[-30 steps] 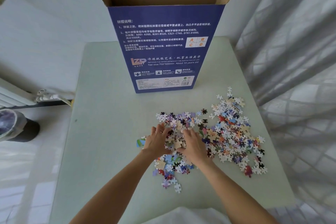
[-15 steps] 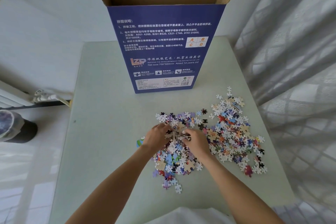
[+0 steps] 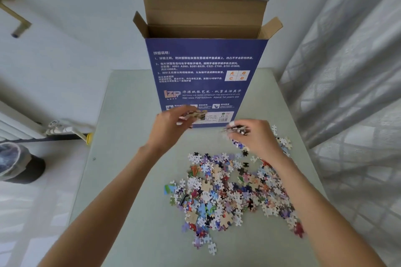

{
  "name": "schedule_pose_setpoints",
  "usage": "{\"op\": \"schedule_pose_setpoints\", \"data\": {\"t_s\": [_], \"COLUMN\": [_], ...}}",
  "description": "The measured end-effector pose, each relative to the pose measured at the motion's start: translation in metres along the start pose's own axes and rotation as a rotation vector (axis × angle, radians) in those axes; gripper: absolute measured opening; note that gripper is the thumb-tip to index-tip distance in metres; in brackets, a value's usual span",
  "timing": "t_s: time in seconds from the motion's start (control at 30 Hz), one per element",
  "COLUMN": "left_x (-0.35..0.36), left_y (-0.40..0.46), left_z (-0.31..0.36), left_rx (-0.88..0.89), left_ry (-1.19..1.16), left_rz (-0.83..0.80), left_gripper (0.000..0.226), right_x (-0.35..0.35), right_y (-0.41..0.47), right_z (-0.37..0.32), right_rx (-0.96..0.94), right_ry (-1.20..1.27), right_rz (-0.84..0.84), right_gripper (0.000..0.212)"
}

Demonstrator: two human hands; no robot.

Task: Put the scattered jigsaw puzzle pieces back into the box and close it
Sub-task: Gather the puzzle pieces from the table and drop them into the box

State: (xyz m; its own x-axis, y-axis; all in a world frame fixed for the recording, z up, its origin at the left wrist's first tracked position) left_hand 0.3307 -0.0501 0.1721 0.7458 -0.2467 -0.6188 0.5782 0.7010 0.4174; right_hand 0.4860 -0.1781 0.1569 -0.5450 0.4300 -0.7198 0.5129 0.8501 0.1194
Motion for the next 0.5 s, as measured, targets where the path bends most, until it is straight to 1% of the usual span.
{"op": "schedule_pose_setpoints", "data": {"t_s": [0.1,0.17,0.27,0.4,0.5], "left_x": [-0.054,-0.078,-0.098,-0.1,-0.087], "left_y": [0.053,0.085,0.124,0.161,0.172], "left_z": [0.042,0.064,0.079,0.076,0.07], "left_rx": [0.109,0.158,0.181,0.129,0.125], "left_ry": [-0.031,-0.01,-0.011,0.036,0.12], "left_rz": [0.156,0.205,0.266,0.267,0.213], "left_gripper": [0.023,0.025,0.024,0.026,0.026], "right_x": [-0.053,-0.081,-0.108,-0.126,-0.121], "right_y": [0.044,0.072,0.111,0.154,0.171], "right_z": [-0.047,-0.078,-0.112,-0.137,-0.146], "right_rx": [-0.088,-0.14,-0.215,-0.265,-0.303], "right_ry": [0.107,0.142,0.106,0.089,-0.016], "right_rz": [0.121,0.161,0.196,0.261,0.234], "right_gripper": [0.031,0.032,0.033,0.031,0.031]}}
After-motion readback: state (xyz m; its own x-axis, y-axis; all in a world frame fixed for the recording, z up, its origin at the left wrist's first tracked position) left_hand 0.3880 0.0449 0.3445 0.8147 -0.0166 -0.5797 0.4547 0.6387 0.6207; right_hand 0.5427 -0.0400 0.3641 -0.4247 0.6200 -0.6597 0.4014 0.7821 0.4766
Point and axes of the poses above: each hand's wrist, its own y-axis towards the middle knuckle, its own x-axis out of the palm, z = x × y, the point moved 10 cm from there along y, towards the middle knuckle, and after that the axes turned 9 degrees about z, right-handed, at the moved point
